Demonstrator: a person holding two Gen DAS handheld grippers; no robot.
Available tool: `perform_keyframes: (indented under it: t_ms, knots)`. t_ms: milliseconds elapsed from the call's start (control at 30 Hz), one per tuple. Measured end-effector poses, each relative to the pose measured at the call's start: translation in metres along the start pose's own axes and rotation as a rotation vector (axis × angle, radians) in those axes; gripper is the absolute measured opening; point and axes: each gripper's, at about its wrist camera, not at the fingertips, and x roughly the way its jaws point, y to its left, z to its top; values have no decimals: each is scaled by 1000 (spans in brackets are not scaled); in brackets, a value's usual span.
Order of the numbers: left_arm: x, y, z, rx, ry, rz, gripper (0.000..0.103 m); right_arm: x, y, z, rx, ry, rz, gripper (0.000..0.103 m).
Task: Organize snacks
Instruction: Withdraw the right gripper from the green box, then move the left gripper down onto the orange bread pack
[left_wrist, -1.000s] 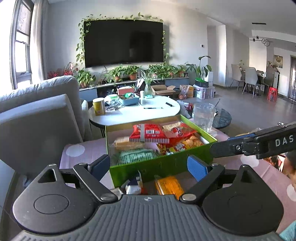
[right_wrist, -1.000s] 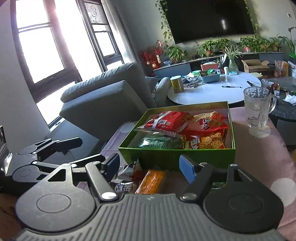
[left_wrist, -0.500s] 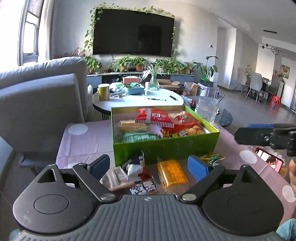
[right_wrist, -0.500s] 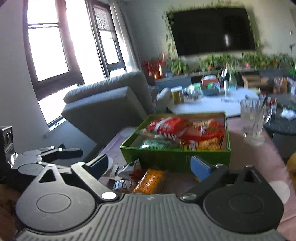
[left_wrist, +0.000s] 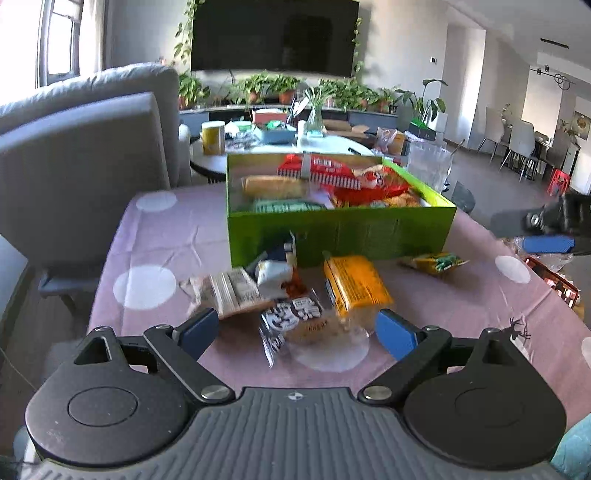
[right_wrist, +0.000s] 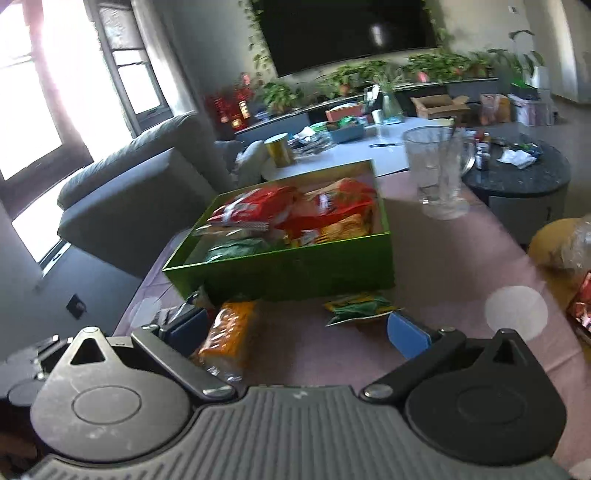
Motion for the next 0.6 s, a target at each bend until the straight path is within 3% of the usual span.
perform_keyframes:
  t_ms: [300, 600]
  knots:
    - [12, -16, -4, 5, 34, -39, 92, -6, -15, 4, 35, -5, -44, 60]
    - [33, -39, 12, 18, 50, -60, 92, 9, -17, -6, 4, 23, -71, 60]
